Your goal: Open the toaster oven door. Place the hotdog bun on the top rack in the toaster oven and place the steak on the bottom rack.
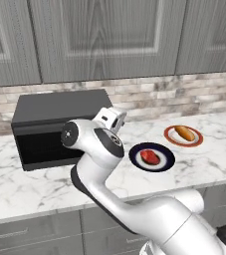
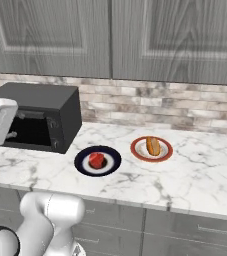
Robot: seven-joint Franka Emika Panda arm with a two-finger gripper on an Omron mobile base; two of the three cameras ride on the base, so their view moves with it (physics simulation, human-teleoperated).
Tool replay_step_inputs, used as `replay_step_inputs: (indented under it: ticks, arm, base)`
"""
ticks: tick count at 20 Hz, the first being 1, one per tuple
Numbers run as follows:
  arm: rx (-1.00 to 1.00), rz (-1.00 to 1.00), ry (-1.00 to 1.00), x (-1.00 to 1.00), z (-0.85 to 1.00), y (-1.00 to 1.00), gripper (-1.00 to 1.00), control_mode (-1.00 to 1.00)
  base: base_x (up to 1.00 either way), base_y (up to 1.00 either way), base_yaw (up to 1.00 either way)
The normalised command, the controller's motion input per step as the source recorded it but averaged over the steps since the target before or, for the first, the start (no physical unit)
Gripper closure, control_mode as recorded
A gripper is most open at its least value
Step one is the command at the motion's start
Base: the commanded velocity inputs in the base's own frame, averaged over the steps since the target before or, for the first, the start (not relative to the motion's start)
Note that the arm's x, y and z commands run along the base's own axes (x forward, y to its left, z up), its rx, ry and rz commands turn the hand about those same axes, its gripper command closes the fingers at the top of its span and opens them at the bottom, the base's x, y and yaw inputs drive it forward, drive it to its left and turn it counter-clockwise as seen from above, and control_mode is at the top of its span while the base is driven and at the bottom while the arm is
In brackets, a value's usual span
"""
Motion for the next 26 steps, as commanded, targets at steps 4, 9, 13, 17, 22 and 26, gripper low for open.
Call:
replay_step_inputs:
  ticks: [4,9,13,17,22,26]
  arm:
    - [-0.26,0.1,0.0,0.2,0.0,0.31,-1.0,-1.0]
    - [-0.19,0.02,0.0,0.16,0.0,0.52,-1.0,-1.0]
    - [-0.19,0.06,-0.04,0.2,0.0,0.47,-1.0,-1.0]
    - [-0.17,0.01,-0.04,0.27,-0.09,0.52,-1.0,-1.0]
    - [-0.03,0.0,-0.02,0.34,-0.09,0.27,-1.0,-1.0]
    - [-0.02,0.0,-0.07,0.36,-0.16,0.14,-1.0,-1.0]
  base:
    - [0.0,0.0,0.0]
    - [0.0,0.0,0.0]
    - [0.0,0.0,0.0]
    - [0.0,0.0,0.0]
    - [0.0,0.0,0.0]
    - [0.0,0.0,0.0]
